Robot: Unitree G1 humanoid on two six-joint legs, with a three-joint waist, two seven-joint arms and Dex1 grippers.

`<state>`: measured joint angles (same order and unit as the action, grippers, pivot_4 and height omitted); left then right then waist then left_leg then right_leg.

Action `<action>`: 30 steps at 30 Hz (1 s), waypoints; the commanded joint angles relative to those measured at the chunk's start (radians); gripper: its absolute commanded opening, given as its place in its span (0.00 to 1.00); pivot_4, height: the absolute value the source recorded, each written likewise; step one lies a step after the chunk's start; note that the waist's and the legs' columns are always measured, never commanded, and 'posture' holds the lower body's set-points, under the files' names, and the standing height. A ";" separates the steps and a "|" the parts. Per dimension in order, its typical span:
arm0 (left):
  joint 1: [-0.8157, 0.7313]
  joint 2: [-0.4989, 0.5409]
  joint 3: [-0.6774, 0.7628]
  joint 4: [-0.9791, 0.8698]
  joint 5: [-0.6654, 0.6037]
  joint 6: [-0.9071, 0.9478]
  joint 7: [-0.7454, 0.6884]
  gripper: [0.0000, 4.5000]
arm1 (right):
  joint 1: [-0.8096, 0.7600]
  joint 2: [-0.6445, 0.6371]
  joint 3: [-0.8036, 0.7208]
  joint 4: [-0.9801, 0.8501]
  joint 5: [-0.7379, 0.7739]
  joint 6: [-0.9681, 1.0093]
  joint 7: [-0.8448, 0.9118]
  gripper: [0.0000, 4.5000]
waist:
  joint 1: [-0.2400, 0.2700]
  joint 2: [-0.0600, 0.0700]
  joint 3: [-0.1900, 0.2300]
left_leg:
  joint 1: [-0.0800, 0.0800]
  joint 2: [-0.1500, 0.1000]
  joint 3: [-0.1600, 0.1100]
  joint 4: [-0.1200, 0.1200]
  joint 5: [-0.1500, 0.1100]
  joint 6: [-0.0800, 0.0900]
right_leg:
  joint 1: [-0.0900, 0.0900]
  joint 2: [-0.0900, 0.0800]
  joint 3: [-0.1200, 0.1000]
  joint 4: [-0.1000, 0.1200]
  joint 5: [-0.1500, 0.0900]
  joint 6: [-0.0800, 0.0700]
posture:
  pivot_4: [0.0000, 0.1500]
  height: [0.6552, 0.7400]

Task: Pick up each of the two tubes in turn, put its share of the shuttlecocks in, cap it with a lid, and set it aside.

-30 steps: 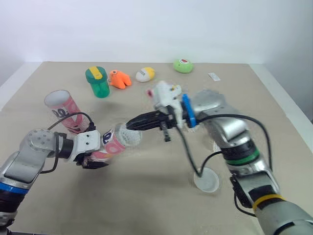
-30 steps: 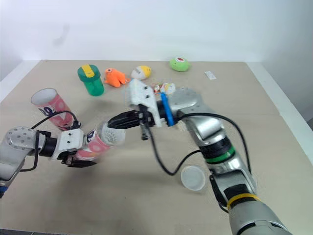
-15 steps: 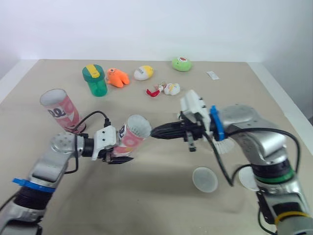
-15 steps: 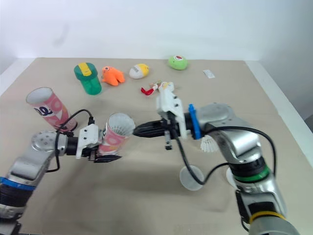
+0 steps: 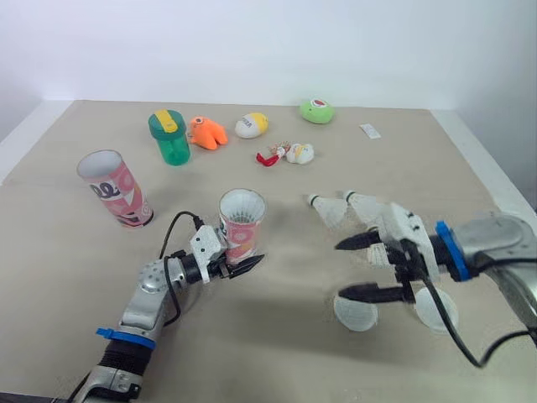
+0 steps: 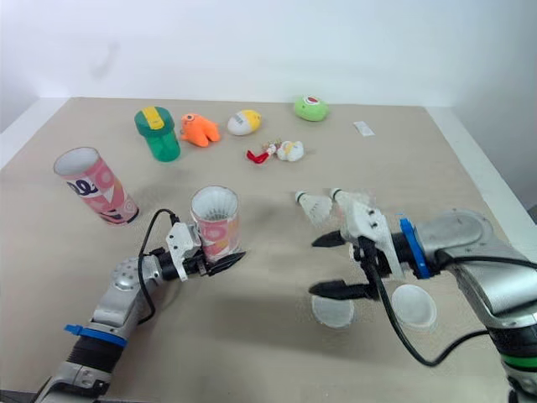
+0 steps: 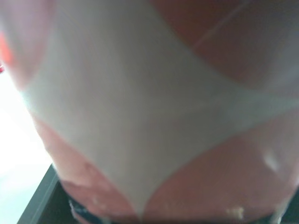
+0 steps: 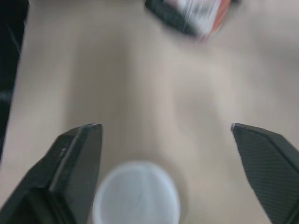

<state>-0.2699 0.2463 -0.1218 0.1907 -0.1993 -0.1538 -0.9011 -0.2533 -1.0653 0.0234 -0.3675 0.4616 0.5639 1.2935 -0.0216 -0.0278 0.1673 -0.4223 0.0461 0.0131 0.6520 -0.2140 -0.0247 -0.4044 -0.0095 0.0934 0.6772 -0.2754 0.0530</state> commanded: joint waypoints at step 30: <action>0.045 -0.044 -0.026 0.117 0.011 -0.030 0.019 0.74 | -0.148 0.122 0.072 0.099 -0.073 -0.101 0.004 0.01 | -0.004 0.015 -0.011 | 0.016 0.000 0.015 0.000 -0.001 0.000 | 0.014 0.000 0.016 -0.011 0.005 0.005 | 1.00 1.00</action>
<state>-0.2547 0.2088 -0.1166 0.2557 -0.1983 -0.1995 -0.8785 -0.3237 -0.9492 0.1647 -0.1854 0.3030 0.3929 1.3003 -0.0254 -0.0128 0.1565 -0.4066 0.0462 0.0279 0.6516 -0.2149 -0.0248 -0.3904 -0.0094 0.1095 0.6657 -0.2699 0.0577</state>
